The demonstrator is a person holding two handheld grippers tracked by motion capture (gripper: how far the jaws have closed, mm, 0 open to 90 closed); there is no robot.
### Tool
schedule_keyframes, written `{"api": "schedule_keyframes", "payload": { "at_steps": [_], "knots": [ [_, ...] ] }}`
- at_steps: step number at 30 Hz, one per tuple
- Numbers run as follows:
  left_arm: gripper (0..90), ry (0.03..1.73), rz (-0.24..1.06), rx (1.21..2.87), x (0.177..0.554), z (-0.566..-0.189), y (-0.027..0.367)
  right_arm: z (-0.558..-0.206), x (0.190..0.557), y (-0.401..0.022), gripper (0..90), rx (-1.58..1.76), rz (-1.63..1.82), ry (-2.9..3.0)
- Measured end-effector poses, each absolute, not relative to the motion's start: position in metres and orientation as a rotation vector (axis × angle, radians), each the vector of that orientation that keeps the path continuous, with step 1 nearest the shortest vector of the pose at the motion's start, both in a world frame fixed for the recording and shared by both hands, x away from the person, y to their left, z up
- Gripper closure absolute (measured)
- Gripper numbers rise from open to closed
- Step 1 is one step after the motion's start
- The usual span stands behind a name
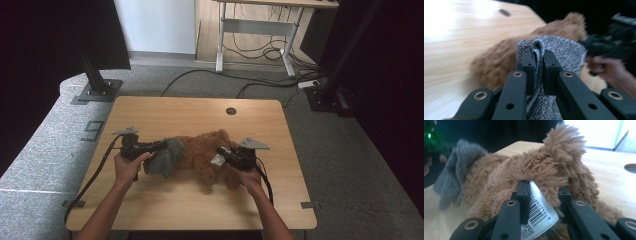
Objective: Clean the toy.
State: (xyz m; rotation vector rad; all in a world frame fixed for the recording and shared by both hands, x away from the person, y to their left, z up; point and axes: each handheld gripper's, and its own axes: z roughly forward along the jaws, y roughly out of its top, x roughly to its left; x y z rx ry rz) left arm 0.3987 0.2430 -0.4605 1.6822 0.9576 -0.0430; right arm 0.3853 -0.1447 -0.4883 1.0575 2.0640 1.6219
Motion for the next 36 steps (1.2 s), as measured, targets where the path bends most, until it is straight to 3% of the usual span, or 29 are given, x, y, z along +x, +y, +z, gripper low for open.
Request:
{"api": "schedule_keyframes", "payload": {
  "at_steps": [9, 18, 24, 30, 36],
  "knots": [
    [82.2, 0.839, -0.079, 1.691, 0.403, -0.435, 0.197, -0.503, 0.370, -0.139, 71.9, 1.000, 1.625, 2.122],
    [82.1, 0.908, -0.067, 1.775, 0.421, -0.455, 0.157, -0.514, 0.364, -0.149, 71.8, 1.039, 1.623, 2.138],
    [82.2, 0.954, 0.004, 1.822, 0.420, -0.454, 0.168, -0.516, 0.359, -0.151, 71.7, 1.024, 1.604, 2.164],
    [82.4, 1.003, -0.038, 1.751, 0.417, -0.462, 0.198, -0.520, 0.351, -0.152, 71.4, 1.009, 1.595, 2.181],
    [82.5, 0.992, 0.036, 1.737, 0.404, -0.453, 0.215, -0.522, 0.348, -0.154, 71.2, 1.011, 1.594, 2.184]
  ]
}}
